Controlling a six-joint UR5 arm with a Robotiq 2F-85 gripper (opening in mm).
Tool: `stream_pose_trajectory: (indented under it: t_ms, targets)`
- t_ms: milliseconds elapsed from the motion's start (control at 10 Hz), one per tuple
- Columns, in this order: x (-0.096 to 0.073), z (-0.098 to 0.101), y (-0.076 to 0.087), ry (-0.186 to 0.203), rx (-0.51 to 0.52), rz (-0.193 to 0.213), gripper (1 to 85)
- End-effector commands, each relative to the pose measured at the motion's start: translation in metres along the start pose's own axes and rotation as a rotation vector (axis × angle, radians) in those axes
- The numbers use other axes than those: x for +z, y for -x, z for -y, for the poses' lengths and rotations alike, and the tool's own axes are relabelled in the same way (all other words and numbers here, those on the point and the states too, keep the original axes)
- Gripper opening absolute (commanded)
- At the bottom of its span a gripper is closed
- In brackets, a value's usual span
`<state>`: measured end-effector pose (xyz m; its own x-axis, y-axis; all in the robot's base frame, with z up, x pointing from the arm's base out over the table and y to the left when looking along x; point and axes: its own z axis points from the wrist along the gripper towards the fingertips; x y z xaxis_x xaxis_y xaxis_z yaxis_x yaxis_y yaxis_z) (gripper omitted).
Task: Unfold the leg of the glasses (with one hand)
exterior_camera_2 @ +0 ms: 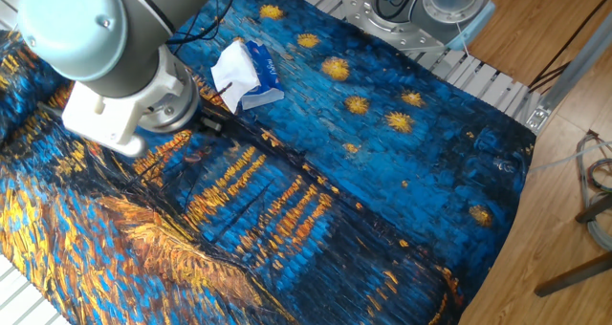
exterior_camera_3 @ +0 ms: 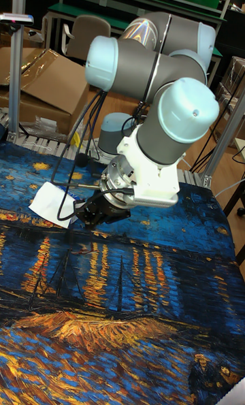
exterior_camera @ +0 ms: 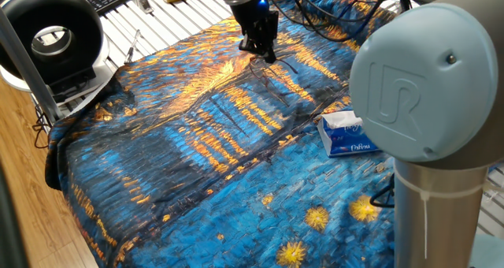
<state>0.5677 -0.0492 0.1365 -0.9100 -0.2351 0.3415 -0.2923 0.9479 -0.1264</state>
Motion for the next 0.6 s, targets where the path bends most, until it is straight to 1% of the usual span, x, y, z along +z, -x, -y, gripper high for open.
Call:
stream_pose_trajectory:
  t_ms: [0,100,200,400,500]
  targets:
    - [-0.005,-0.003,0.003,0.014,-0.001,0.044,1.0]
    - [-0.013,-0.009,0.0,0.02,0.012,0.051,1.0]
    - [-0.018,-0.007,-0.005,-0.009,0.028,0.031,1.0]
    - [-0.013,-0.006,-0.001,0.009,0.016,0.044,1.0]
    - [-0.007,-0.003,0.0,0.014,0.012,0.042,1.0]
